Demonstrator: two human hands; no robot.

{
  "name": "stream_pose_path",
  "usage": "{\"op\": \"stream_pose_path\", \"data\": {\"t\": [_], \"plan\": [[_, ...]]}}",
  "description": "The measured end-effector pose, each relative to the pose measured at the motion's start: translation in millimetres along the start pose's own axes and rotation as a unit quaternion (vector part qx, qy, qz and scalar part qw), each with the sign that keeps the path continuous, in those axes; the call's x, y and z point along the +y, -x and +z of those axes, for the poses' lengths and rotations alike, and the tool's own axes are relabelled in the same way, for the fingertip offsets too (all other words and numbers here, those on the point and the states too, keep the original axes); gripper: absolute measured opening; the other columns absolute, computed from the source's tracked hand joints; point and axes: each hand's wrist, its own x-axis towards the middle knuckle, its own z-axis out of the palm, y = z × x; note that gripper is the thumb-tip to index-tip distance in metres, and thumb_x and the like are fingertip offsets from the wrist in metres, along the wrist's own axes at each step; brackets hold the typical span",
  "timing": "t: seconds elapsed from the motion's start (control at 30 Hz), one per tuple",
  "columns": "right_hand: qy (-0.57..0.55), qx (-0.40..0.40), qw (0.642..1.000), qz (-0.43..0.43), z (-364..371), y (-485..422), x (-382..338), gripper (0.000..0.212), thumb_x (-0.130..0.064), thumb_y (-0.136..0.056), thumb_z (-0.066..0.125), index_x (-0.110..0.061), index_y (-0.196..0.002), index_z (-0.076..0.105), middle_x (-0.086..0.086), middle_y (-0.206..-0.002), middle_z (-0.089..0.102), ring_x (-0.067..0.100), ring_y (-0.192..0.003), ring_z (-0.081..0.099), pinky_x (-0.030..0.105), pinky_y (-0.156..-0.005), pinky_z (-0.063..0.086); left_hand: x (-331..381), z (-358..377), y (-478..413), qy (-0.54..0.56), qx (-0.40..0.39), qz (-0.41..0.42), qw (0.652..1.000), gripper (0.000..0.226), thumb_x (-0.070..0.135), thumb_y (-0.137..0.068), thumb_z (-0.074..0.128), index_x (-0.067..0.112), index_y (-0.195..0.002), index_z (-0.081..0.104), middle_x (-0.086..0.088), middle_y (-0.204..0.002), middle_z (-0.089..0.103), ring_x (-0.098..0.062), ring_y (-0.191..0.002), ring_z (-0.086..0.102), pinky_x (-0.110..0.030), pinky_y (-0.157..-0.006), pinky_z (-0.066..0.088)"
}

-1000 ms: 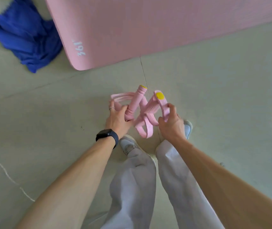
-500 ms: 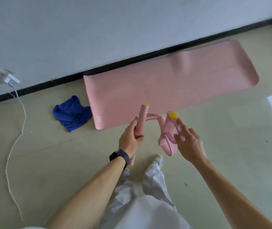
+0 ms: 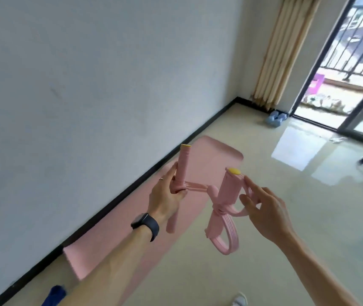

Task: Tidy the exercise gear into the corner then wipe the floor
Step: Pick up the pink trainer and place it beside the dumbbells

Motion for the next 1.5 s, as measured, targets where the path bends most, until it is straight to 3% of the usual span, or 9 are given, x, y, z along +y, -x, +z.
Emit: {"op": "stream_pose_path", "data": {"t": [0.17,0.23,0.37,0.63,0.87,1.0,1.2,1.37,1.5], "plan": [[0.009,0.063,0.997,0.033,-69.3,-50.5,34.9,0.051,-0.034,-0.098,0.056,-0.040,-0.147,0.043,-0.001,-0.098,0.059,0.022,-0.086,0.056,0.034,-0.076,0.044,112.4,42.8,-72.9,0.007,-0.047,0.113,0.992,0.083,0.023,-0.084,0.078,0.055,-0.144,0.030,0.022,-0.103,0.063,0.003,-0.096,0.062,-0.030,-0.091,0.053],[0.016,0.084,0.996,0.037,-100.1,-79.6,56.5,0.052,-0.033,-0.099,0.055,-0.039,-0.148,0.040,0.001,-0.102,0.060,0.022,-0.087,0.056,0.036,-0.077,0.047,157.7,70.2,-101.5,0.016,-0.054,0.145,0.988,0.083,0.023,-0.083,0.078,0.047,-0.148,0.032,0.022,-0.102,0.062,-0.003,-0.095,0.064,-0.027,-0.090,0.052],[0.014,0.129,0.990,0.048,-159.5,-135.5,93.1,0.052,-0.031,-0.099,0.054,-0.040,-0.148,0.040,-0.002,-0.098,0.057,0.018,-0.085,0.054,0.031,-0.074,0.041,228.6,122.2,-154.5,0.026,-0.053,0.190,0.980,0.081,0.021,-0.084,0.078,0.041,-0.149,0.033,0.026,-0.100,0.059,-0.001,-0.091,0.064,-0.023,-0.088,0.050],[-0.012,0.198,0.979,0.045,-257.7,-246.8,154.8,0.049,-0.027,-0.099,0.057,-0.036,-0.145,0.046,-0.006,-0.101,0.060,0.011,-0.087,0.053,0.027,-0.078,0.038,322.4,205.9,-268.5,0.022,-0.038,0.218,0.975,0.082,0.028,-0.085,0.077,0.045,-0.150,0.031,0.017,-0.119,0.060,-0.014,-0.095,0.068,-0.042,-0.093,0.054],[-0.019,0.231,0.972,0.051,-292.5,-363.6,211.1,0.047,-0.024,-0.097,0.060,-0.033,-0.143,0.050,-0.009,-0.102,0.060,0.008,-0.086,0.056,0.024,-0.074,0.038,368.7,271.2,-379.7,0.022,-0.033,0.242,0.970,0.083,0.029,-0.085,0.077,0.044,-0.151,0.029,0.016,-0.118,0.060,-0.014,-0.096,0.066,-0.041,-0.092,0.056],[-0.003,0.235,0.971,0.041,-300.2,-446.3,240.5,0.046,-0.023,-0.097,0.060,-0.031,-0.142,0.051,-0.003,-0.110,0.066,0.006,-0.085,0.054,0.011,-0.067,0.034,385.2,308.7,-457.9,0.032,-0.036,0.250,0.967,0.082,0.029,-0.084,0.077,0.043,-0.150,0.030,0.016,-0.115,0.060,-0.012,-0.094,0.066,-0.040,-0.090,0.056],[-0.010,0.238,0.970,0.057,-307.3,-578.8,284.6,0.046,-0.025,-0.096,0.061,-0.034,-0.141,0.052,-0.006,-0.109,0.066,0.007,-0.087,0.058,0.025,-0.073,0.040,408.9,353.7,-593.0,0.043,-0.049,0.254,0.965,0.082,0.026,-0.084,0.077,0.043,-0.150,0.031,0.020,-0.110,0.058,-0.011,-0.097,0.064,-0.038,-0.091,0.055],[-0.016,0.249,0.966,0.072,-311.1,-672.2,320.9,0.045,-0.024,-0.096,0.062,-0.035,-0.139,0.054,-0.010,-0.101,0.063,0.004,-0.087,0.059,0.015,-0.070,0.038,421.1,389.7,-689.9,0.034,-0.067,0.242,0.967,0.081,0.027,-0.085,0.076,0.043,-0.151,0.030,0.016,-0.113,0.061,-0.008,-0.101,0.061,-0.035,-0.092,0.054],[-0.032,0.245,0.964,0.094,-306.1,-743.6,359.0,0.046,-0.025,-0.095,0.062,-0.035,-0.140,0.054,-0.012,-0.098,0.063,0.007,-0.087,0.061,0.024,-0.073,0.039,427.5,426.8,-757.7,0.028,-0.085,0.229,0.969,0.079,0.024,-0.086,0.075,0.038,-0.151,0.032,0.017,-0.115,0.061,-0.005,-0.103,0.060,-0.032,-0.092,0.054]]}}
